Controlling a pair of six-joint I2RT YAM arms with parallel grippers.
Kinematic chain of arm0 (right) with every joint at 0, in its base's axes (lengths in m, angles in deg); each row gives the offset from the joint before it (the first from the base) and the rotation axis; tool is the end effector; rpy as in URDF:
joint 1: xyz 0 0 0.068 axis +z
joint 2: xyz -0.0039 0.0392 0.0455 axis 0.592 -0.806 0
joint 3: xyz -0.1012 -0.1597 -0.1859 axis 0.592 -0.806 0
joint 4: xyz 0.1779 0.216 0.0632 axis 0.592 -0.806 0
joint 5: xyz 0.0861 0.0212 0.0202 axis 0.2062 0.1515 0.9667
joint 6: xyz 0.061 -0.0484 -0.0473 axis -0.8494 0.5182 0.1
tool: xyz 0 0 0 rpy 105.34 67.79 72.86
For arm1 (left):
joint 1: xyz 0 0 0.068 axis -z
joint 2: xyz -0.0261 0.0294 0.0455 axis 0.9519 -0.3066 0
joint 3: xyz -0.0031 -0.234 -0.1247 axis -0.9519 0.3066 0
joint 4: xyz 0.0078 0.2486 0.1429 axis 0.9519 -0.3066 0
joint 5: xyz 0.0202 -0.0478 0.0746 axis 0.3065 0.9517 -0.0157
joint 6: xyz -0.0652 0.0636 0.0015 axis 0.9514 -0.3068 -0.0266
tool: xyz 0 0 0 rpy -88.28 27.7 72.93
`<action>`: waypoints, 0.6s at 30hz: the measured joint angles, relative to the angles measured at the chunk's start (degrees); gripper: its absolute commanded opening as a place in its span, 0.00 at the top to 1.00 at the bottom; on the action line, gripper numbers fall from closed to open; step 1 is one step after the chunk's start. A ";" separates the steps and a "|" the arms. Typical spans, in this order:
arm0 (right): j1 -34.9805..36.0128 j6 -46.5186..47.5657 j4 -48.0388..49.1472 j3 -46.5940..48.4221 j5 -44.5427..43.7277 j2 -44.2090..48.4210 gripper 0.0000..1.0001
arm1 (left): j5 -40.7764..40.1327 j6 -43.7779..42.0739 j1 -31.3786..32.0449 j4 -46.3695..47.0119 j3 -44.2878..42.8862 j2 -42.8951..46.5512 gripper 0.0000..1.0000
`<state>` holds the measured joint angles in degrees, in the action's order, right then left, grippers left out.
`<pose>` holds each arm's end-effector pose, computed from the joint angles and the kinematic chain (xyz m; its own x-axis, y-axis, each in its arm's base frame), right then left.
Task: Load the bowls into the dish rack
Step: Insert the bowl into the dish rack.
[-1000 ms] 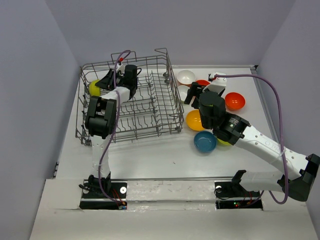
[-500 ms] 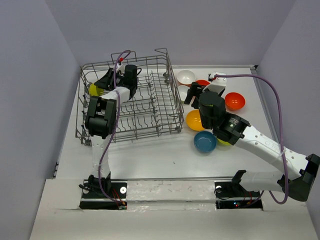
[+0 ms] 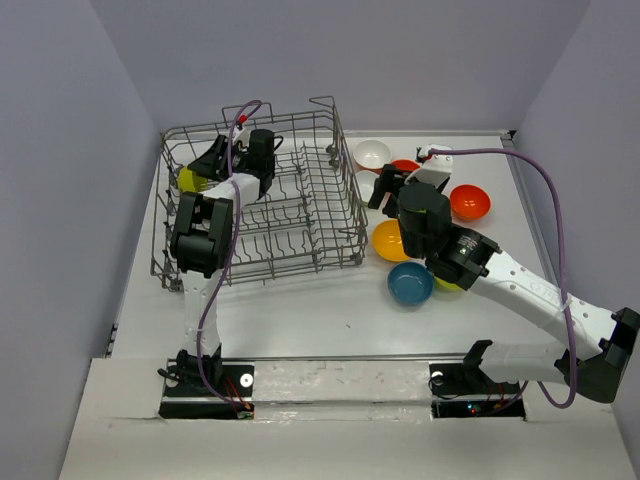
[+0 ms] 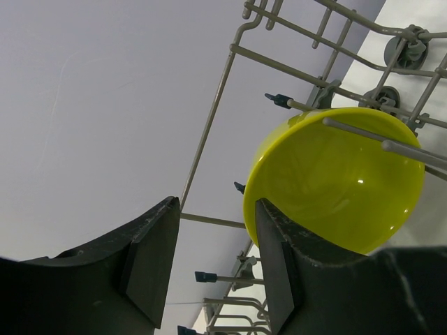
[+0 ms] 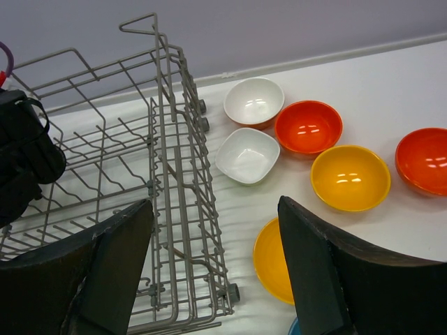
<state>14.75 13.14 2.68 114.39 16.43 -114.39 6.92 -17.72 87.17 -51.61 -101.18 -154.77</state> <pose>0.2488 0.2075 0.3874 -0.1298 0.2186 -0.9671 0.0318 0.9758 0.2163 0.5121 -0.0539 0.1902 -0.8079 0.3236 -0.4925 -0.4394 0.2262 0.8693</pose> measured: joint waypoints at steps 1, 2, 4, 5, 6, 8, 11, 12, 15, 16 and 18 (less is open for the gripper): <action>0.00 0.00 0.02 0.00 0.00 0.00 0.23 | 0.00 -0.07 0.02 0.00 -0.07 0.00 0.40; 0.00 0.00 0.02 0.00 0.00 0.00 0.23 | -0.02 -0.22 0.04 0.00 -0.11 0.00 0.40; 0.00 0.00 0.00 0.00 -0.02 0.00 0.22 | -0.04 -0.37 0.15 0.00 -0.28 0.00 0.40; 0.00 0.02 0.02 0.00 -0.02 0.00 0.22 | -0.09 -0.48 0.33 0.00 -0.42 0.02 0.40; 0.00 0.02 0.02 0.00 -0.02 0.00 0.23 | -0.09 -0.63 0.57 0.00 -0.46 0.11 0.40; 0.00 0.02 0.02 0.00 -0.02 0.00 0.22 | -0.11 -0.76 1.18 0.00 -0.57 0.26 0.40; 0.00 0.09 0.02 0.00 -0.04 -0.04 0.23 | -0.09 -1.09 2.64 -0.02 -0.76 0.90 0.37; 0.00 0.17 0.02 0.00 -0.07 -0.11 0.22 | -0.07 -1.11 3.17 -0.04 -0.90 1.22 0.36; 0.00 0.28 0.04 0.00 -0.70 -0.50 0.22 | 0.13 -0.63 5.92 -0.70 -1.29 3.54 0.34; 0.00 0.46 0.02 0.00 -1.11 -0.74 0.22 | 0.52 0.17 6.69 -1.86 -1.66 4.57 0.33; 0.00 0.90 0.02 0.02 -2.45 -1.33 0.22 | 1.79 4.83 8.39 -7.65 -4.70 6.88 0.33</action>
<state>14.75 14.04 2.70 114.42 13.98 -115.73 8.71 -12.89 95.57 -59.26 -105.88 -147.89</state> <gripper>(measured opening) 0.775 0.665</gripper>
